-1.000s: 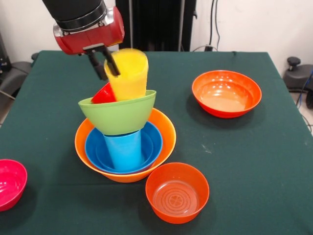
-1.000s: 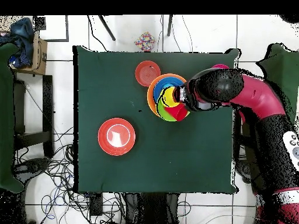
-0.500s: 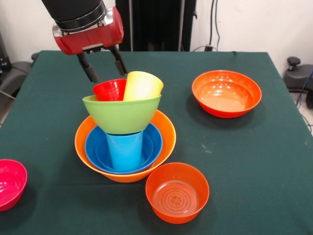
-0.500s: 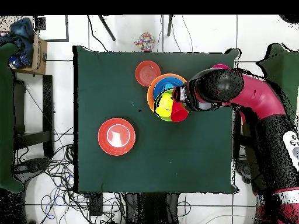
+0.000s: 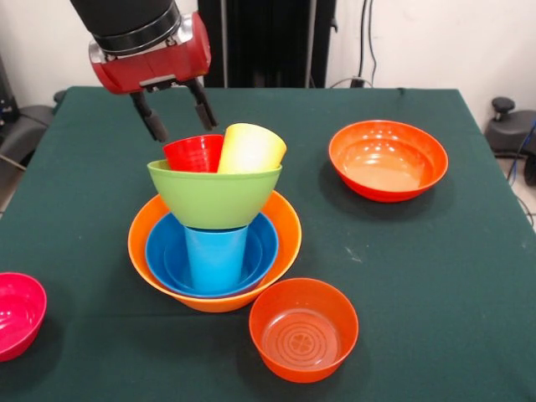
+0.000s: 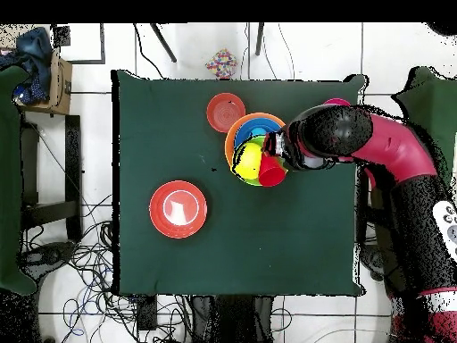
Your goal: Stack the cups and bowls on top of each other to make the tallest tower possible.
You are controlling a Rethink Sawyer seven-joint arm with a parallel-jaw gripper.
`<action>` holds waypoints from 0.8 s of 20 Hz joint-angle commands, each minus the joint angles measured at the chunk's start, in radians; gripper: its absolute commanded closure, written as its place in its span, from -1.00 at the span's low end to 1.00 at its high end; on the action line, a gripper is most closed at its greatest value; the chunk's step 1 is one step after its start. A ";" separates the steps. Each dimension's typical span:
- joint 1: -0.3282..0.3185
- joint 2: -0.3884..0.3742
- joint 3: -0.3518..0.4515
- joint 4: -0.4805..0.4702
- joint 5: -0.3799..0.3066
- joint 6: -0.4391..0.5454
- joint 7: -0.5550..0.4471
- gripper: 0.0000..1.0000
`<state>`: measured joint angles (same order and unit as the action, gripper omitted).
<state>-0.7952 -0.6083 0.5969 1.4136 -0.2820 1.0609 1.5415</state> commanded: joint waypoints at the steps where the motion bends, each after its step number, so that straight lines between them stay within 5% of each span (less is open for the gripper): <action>1: 0.005 0.051 0.015 -0.041 -0.049 0.001 -0.131 -1.00; 6: 0.003 0.057 0.018 -0.062 -0.039 0.011 -0.130 -1.00; 16: 0.035 0.140 0.000 -0.265 -0.031 0.074 -0.098 -1.00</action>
<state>-0.7942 -0.5641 0.5970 1.2768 -0.2828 1.0609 1.5415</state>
